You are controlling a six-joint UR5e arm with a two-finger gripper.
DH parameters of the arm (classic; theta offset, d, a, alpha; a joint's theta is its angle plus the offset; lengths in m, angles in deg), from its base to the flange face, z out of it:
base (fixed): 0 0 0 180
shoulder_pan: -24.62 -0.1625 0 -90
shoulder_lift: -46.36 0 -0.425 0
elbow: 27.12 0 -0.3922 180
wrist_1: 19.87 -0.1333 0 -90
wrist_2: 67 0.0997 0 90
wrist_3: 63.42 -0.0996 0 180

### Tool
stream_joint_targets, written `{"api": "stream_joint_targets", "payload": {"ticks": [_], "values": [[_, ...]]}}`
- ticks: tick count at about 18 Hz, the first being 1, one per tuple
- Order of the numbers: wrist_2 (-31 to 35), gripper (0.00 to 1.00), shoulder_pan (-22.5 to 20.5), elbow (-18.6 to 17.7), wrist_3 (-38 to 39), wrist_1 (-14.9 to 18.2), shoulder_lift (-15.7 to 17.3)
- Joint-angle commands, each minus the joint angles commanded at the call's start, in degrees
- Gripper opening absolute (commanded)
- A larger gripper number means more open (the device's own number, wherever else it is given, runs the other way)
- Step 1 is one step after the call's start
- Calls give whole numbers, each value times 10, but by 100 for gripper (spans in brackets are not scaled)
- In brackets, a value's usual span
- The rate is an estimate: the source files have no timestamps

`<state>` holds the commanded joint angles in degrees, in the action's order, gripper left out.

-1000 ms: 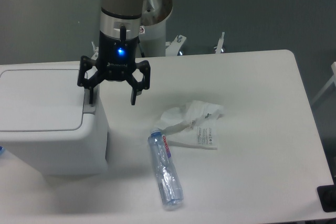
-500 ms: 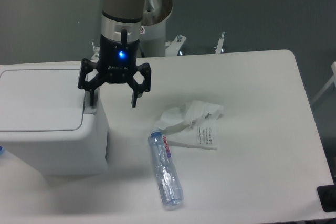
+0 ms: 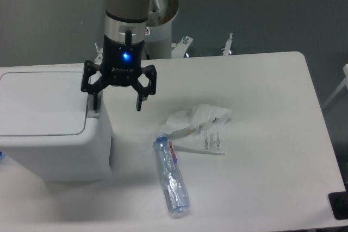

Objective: Open the trash can
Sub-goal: 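Lower the gripper onto the lid's rim and press it, then lift the gripper away as the lid flips open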

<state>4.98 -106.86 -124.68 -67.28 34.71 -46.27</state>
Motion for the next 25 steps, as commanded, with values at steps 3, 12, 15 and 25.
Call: {"api": "stream_joint_targets", "payload": {"ticks": [3,12,15,25], "values": [[1,100,0,0,0,0,1],[1,100,-1,-2,-1,0,2],[1,100,-1,0,0,0,3],[40,100,-56,9,-3,2,55]]}}
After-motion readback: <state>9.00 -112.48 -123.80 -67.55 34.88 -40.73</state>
